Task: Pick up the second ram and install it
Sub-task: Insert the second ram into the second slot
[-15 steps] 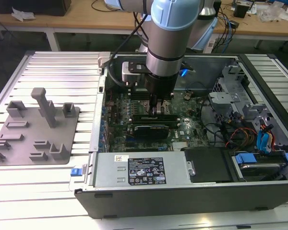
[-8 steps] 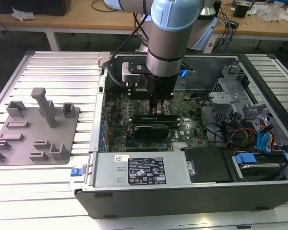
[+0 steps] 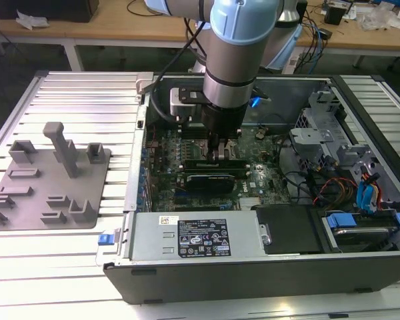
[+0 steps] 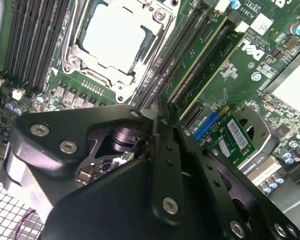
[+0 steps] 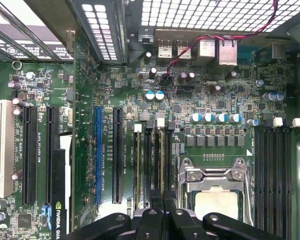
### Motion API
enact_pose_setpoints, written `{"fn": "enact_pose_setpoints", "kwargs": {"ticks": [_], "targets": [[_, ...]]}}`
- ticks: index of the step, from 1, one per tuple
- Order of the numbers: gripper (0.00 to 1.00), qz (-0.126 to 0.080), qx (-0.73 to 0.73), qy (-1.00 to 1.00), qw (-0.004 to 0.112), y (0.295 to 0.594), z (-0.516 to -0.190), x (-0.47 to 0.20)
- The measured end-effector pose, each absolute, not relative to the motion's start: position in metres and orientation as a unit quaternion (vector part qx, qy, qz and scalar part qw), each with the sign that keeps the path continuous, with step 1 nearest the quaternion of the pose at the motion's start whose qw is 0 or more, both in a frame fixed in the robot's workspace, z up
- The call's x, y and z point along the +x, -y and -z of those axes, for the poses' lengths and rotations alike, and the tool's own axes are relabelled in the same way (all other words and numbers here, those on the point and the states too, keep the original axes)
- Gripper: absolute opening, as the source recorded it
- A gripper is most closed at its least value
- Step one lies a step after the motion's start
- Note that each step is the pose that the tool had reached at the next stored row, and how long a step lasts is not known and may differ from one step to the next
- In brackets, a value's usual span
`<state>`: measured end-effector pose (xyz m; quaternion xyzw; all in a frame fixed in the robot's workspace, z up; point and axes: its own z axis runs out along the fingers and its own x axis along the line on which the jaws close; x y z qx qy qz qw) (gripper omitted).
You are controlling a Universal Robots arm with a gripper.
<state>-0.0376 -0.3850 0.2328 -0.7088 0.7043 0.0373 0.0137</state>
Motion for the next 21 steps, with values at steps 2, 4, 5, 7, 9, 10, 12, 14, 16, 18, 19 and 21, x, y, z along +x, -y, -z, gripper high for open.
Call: {"fn": "enact_pose_setpoints", "kwargs": {"ticks": [2,4,5,7,9,10,12,14,16,18,19,21], "targets": [[0.09,-0.037,-0.709,-0.704,0.014,0.385,-0.232,-0.038],[0.09,-0.037,-0.709,-0.704,0.014,0.385,-0.230,-0.038],[0.09,-0.037,-0.709,-0.704,0.014,0.385,-0.229,-0.038],[0.09,-0.037,-0.709,-0.704,0.014,0.385,-0.229,-0.038],[0.09,-0.037,-0.709,-0.704,0.014,0.385,-0.227,-0.038],[0.09,-0.037,-0.709,-0.704,0.014,0.385,-0.227,-0.038],[0.09,-0.037,-0.709,-0.704,0.014,0.385,-0.227,-0.038],[0.09,-0.037,-0.709,-0.704,0.014,0.385,-0.227,-0.038],[0.16,-0.037,-0.709,-0.704,0.014,0.385,-0.227,-0.038],[0.16,-0.037,-0.709,-0.704,0.014,0.385,-0.234,-0.038],[0.16,-0.037,-0.709,-0.704,0.014,0.385,-0.240,-0.038],[0.16,-0.037,-0.709,-0.704,0.014,0.385,-0.242,-0.036]]}}
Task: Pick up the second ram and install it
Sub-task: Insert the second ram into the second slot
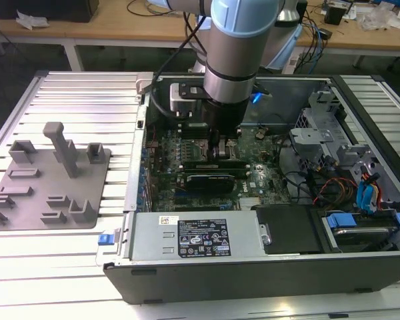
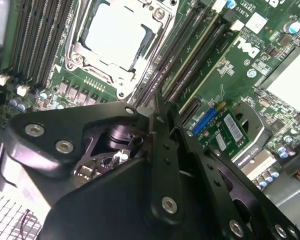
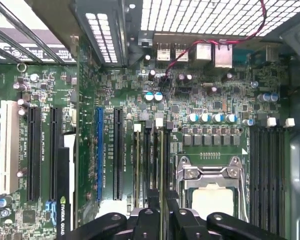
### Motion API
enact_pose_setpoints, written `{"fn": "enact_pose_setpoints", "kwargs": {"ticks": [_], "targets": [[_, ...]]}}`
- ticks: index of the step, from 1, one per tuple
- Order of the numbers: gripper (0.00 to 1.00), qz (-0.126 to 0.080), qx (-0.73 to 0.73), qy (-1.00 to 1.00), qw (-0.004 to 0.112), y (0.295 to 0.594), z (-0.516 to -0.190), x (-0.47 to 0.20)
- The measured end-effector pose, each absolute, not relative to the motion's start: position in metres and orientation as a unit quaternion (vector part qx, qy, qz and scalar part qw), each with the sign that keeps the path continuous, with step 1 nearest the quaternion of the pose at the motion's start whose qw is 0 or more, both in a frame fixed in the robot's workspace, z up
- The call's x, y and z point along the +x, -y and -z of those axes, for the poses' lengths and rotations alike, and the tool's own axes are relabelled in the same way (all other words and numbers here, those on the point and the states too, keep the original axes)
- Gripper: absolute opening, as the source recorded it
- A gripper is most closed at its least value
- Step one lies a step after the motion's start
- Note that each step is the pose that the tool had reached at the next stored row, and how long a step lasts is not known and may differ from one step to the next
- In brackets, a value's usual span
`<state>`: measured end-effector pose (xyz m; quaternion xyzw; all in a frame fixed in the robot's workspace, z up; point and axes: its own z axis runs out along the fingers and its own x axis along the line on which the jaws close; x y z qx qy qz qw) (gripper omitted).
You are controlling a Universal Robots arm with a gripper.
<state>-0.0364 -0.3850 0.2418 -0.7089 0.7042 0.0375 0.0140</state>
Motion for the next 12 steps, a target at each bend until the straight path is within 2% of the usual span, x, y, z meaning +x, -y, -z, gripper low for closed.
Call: {"fn": "enact_pose_setpoints", "kwargs": {"ticks": [6,7,8,12], "targets": [[0.16,-0.037,-0.709,-0.704,0.014,0.3850,-0.2418,-0.0236],[0.15,-0.037,-0.709,-0.704,0.014,0.3850,-0.2418,-0.0234],[0.08,-0.037,-0.709,-0.704,0.014,0.3850,-0.2418,-0.0232],[0.08,-0.037,-0.709,-0.704,0.014,0.3845,-0.2439,-0.0227]]}}
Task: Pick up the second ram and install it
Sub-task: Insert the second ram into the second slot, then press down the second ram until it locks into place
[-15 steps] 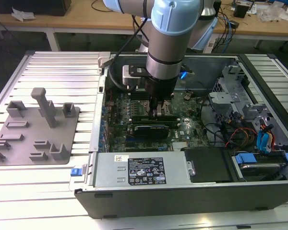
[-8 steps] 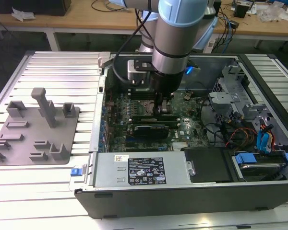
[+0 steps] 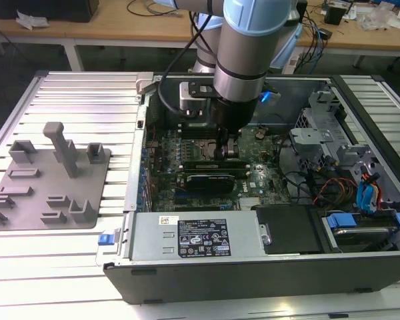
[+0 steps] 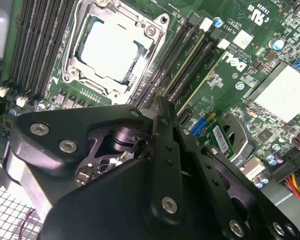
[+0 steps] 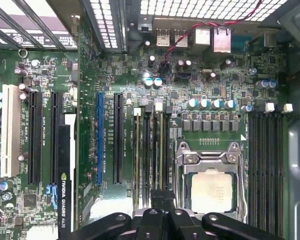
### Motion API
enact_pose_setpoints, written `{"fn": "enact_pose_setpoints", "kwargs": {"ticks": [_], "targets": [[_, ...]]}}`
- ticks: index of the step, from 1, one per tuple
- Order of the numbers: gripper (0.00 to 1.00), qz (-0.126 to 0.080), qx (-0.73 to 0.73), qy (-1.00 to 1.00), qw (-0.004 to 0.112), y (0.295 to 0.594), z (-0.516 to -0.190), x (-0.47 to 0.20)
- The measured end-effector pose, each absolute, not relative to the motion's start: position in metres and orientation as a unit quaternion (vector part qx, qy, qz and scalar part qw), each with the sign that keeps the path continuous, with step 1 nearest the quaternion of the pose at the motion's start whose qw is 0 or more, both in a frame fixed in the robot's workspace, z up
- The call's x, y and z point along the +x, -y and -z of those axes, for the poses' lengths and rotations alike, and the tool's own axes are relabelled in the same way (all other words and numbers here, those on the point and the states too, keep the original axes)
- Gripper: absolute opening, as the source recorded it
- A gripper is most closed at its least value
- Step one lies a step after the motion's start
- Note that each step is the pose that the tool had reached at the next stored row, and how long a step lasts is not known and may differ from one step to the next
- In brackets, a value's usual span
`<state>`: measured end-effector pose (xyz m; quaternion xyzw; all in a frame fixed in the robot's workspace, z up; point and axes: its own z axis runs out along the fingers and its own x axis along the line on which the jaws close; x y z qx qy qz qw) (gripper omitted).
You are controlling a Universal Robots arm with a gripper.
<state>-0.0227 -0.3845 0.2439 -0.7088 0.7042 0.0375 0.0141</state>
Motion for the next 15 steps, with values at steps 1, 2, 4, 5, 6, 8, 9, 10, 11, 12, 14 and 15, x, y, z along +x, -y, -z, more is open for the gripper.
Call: {"fn": "enact_pose_setpoints", "kwargs": {"ticks": [1,2,4,5,6,8,9,10,11,12,14,15], "targets": [[0.08,-0.037,-0.709,-0.704,0.014,0.3845,-0.2439,-0.0228],[0.08,-0.037,-0.709,-0.704,0.014,0.3844,-0.2440,-0.0228],[0.08,-0.037,-0.709,-0.704,0.014,0.3841,-0.2440,-0.0227],[0.08,-0.038,-0.709,-0.704,0.014,0.3840,-0.2439,-0.0228],[0.08,-0.037,-0.709,-0.704,0.014,0.3840,-0.2439,-0.0228],[0.08,-0.037,-0.709,-0.704,0.014,0.3839,-0.2439,-0.0228],[0.08,-0.037,-0.709,-0.704,0.014,0.3838,-0.2439,-0.0228],[0.08,-0.037,-0.709,-0.704,0.014,0.3838,-0.2439,-0.0227],[0.08,-0.037,-0.709,-0.704,0.014,0.3838,-0.2439,-0.0227],[0.08,-0.037,-0.709,-0.704,0.014,0.3837,-0.2439,-0.0228],[0.08,-0.037,-0.709,-0.704,0.014,0.3835,-0.2439,-0.0227],[0.08,-0.037,-0.709,-0.704,0.014,0.3834,-0.2439,-0.0227]]}}
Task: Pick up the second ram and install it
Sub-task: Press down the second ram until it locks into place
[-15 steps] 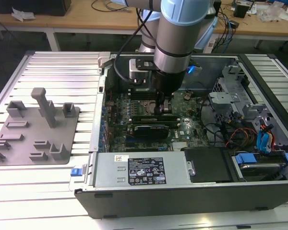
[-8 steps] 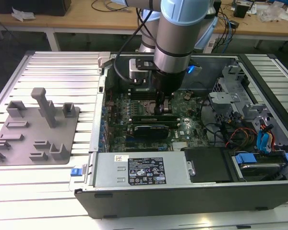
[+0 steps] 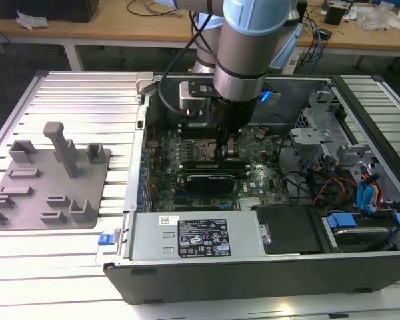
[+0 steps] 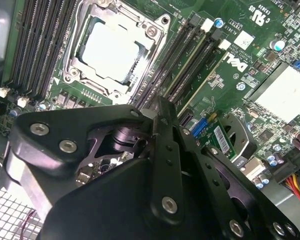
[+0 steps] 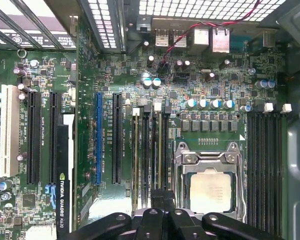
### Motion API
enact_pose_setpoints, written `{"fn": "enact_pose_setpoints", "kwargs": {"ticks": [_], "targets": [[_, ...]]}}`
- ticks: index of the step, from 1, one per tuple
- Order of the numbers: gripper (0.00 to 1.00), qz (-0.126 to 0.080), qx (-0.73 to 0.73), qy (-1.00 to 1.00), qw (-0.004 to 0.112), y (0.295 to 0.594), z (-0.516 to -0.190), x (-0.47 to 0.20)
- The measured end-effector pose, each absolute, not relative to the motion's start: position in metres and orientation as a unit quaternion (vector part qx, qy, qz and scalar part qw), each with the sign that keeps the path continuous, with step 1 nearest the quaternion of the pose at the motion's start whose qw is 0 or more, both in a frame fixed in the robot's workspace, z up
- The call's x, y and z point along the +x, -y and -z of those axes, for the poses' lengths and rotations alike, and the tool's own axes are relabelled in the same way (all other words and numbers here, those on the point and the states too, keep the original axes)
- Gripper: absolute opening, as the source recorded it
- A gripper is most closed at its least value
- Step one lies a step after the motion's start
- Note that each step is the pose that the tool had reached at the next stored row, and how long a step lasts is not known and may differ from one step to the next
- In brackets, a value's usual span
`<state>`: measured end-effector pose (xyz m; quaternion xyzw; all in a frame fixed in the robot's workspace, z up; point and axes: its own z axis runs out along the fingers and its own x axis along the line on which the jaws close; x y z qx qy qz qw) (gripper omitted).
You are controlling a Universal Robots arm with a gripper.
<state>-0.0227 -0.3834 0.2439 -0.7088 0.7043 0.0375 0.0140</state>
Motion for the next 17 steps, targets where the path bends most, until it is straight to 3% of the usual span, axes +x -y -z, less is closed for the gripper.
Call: {"fn": "enact_pose_setpoints", "kwargs": {"ticks": [17], "targets": [[0.08,-0.037,-0.709,-0.704,0.014,0.383,-0.244,0.028]]}}
